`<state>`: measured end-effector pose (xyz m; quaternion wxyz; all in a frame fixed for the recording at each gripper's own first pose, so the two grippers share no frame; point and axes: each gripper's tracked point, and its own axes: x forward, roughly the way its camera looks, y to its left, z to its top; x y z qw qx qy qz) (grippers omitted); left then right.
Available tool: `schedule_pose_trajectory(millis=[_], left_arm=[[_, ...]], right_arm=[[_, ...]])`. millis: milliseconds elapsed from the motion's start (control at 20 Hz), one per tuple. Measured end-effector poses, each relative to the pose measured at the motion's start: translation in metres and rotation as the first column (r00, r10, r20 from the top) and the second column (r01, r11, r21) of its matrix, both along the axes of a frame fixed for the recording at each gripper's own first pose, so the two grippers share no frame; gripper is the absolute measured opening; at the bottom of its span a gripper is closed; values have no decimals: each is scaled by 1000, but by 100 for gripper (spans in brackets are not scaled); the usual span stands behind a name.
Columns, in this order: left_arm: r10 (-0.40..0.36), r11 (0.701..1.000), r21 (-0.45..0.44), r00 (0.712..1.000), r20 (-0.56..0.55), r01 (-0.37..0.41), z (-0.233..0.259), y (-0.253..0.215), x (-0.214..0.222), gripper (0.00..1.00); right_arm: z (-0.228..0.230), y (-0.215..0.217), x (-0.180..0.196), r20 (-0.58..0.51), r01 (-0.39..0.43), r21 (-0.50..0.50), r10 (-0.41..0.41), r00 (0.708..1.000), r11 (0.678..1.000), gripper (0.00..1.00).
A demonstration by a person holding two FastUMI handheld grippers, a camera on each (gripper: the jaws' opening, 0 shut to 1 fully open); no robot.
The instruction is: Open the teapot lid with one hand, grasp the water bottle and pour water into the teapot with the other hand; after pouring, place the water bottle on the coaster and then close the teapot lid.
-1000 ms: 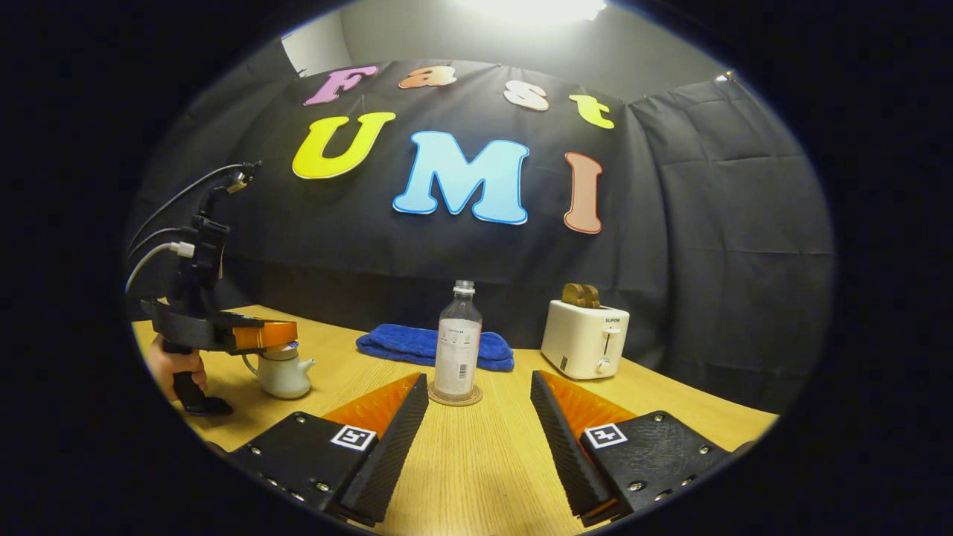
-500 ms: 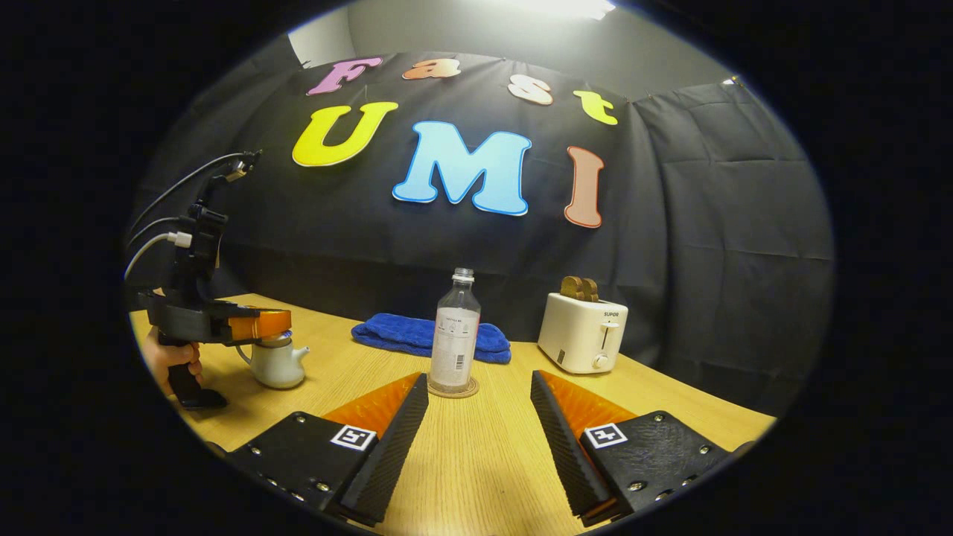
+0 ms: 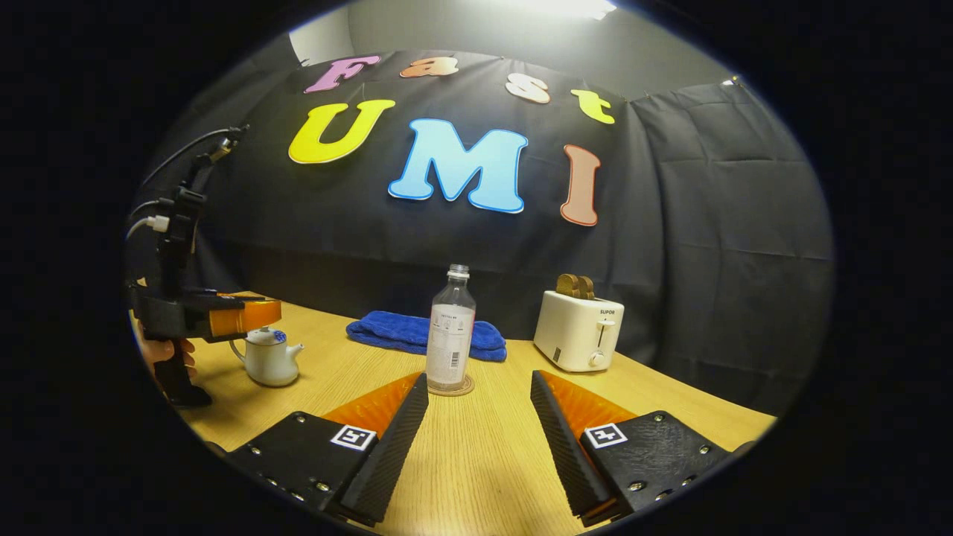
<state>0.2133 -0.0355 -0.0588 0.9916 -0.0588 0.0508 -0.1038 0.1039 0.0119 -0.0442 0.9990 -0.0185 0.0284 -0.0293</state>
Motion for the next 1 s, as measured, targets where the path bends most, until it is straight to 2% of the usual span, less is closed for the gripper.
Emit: schedule_pose_trajectory(millis=[250,500,1000], left_arm=[[7,1000,3,998,70,-7,24,-16,-37,70],[17,1000,20,994,107,-19,30,-29,-69,96],[25,1000,-13,990,139,-24,39,-30,-84,96]], right_arm=[[-2,-8,0,-1,22,27,-21,1000,999,86],[8,-12,-2,49,42,18,-43,998,999,86],[4,-4,-2,40,24,6,-24,999,1000,87]])
